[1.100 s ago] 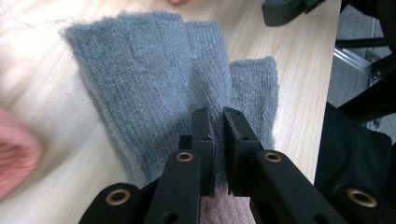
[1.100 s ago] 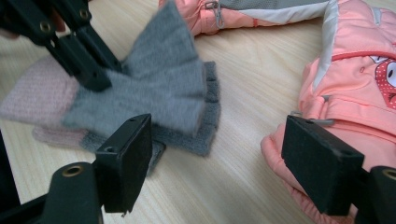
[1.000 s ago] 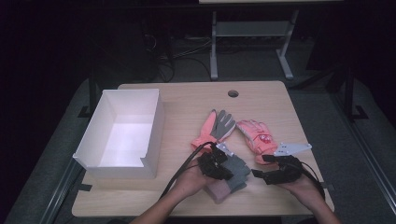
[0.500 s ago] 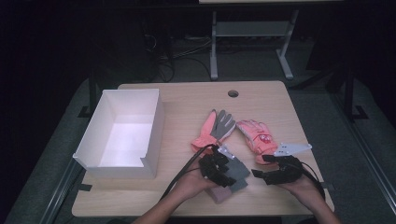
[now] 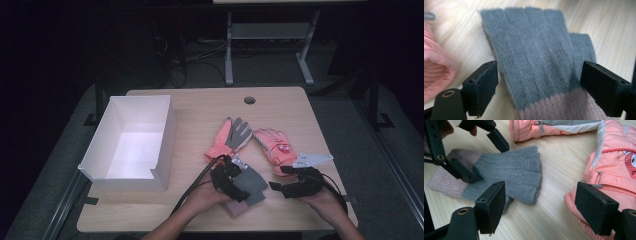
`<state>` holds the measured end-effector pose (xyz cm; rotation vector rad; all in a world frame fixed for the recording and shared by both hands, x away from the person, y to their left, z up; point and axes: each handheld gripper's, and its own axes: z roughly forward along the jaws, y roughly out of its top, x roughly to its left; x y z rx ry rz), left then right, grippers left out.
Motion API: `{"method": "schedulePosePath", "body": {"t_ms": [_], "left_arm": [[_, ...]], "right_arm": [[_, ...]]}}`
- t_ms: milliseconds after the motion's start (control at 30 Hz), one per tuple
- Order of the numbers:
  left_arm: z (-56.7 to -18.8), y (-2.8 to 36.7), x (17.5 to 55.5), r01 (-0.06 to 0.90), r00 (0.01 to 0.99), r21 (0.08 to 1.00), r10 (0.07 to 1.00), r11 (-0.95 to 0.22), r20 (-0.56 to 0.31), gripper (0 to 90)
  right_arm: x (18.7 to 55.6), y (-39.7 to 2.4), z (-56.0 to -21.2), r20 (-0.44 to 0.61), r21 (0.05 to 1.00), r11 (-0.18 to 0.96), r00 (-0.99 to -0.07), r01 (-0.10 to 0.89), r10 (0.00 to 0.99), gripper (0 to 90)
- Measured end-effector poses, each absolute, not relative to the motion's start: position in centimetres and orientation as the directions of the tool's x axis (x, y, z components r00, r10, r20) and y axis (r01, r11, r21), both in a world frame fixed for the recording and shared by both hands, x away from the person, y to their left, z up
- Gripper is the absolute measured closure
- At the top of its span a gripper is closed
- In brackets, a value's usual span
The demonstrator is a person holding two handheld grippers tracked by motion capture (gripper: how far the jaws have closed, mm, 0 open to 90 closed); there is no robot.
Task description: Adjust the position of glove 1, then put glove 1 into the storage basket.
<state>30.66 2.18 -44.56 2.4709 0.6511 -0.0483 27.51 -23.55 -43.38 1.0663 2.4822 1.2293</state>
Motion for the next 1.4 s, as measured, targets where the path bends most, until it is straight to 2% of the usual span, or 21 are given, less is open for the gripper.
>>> {"method": "schedulePosePath", "body": {"t_ms": [467, 667, 967, 1133, 1400], "left_arm": [[-45.3, 1.9, 30.4, 0.447, 0.889, 0.508, 0.429, -0.737, -0.160, 15.6], [-45.1, 1.8, 30.4, 0.440, 0.894, 0.507, 0.413, -0.742, -0.171, 28.8], [-45.1, 2.1, 30.7, 0.458, 0.889, 0.495, 0.371, -0.738, -0.269, 58.4], [-45.1, 2.2, 31.0, 0.475, 0.879, 0.486, 0.365, -0.734, -0.308, 64.7], [-44.6, 2.5, 31.3, 0.490, 0.868, 0.493, 0.356, -0.718, -0.345, 66.9]], "right_arm": [[27.5, -23.5, -43.3, 0.148, 0.754, 0.404, -0.733, 0.518, 0.664, 24.4], [27.5, -23.5, -43.4, 0.148, 0.752, 0.407, -0.734, 0.518, 0.663, 24.5], [27.4, -23.4, -43.1, 0.157, 0.767, 0.386, -0.734, 0.512, 0.661, 24.6], [27.6, -23.3, -43.1, 0.151, 0.769, 0.391, -0.738, 0.506, 0.658, 24.5], [27.4, -23.2, -43.1, 0.147, 0.771, 0.392, -0.739, 0.502, 0.658, 24.5]]}}
